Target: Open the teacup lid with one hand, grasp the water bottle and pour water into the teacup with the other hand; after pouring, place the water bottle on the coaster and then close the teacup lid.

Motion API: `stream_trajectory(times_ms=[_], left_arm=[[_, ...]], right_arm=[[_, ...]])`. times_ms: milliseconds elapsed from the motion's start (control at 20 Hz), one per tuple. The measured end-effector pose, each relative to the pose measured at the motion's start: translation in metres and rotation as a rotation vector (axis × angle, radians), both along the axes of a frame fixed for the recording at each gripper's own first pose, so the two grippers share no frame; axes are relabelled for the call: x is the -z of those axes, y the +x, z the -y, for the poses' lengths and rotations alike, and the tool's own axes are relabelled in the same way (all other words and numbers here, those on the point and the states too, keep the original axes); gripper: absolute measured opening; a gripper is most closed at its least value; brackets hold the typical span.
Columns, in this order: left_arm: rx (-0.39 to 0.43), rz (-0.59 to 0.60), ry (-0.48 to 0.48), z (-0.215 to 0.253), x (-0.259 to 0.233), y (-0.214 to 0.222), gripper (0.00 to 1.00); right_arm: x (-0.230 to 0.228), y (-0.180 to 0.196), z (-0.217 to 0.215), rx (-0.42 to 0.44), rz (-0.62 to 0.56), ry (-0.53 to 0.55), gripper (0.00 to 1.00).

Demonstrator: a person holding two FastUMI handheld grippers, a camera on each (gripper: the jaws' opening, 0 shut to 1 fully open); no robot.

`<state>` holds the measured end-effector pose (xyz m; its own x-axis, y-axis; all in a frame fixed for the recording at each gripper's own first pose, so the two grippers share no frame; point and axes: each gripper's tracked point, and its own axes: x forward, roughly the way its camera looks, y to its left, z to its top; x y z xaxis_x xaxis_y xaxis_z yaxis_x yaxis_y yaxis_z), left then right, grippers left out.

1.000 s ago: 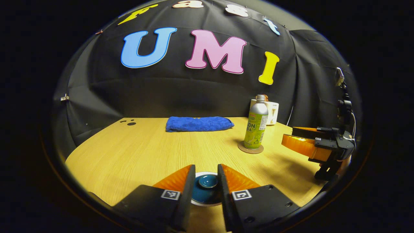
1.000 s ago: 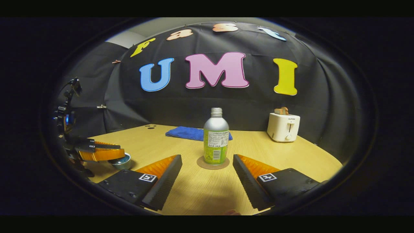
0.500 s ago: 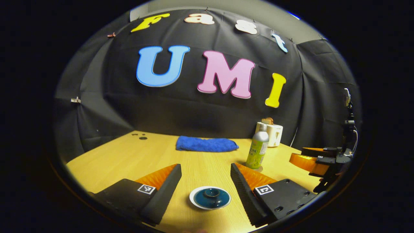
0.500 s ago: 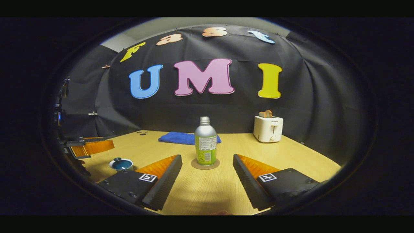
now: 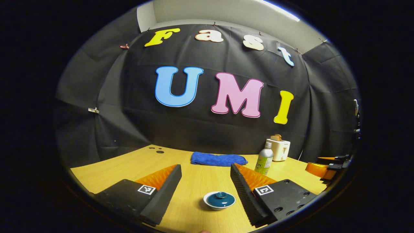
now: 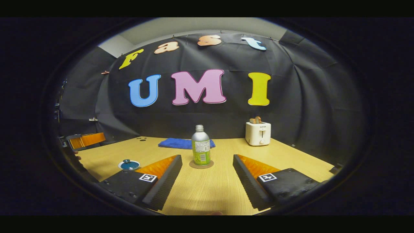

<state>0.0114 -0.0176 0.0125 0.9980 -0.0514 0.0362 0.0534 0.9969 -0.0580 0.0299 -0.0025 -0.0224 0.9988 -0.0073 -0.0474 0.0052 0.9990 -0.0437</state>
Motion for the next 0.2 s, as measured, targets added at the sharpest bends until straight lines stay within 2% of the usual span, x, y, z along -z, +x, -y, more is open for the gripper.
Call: stream_trajectory(times_ms=[200], left_arm=[[-0.012, -0.01, 0.007, -0.0052, 0.002, -0.0025, 0.95]], right_arm=[[-0.001, -0.0074, 0.0089, 0.025, -0.004, -0.019, 0.98]])
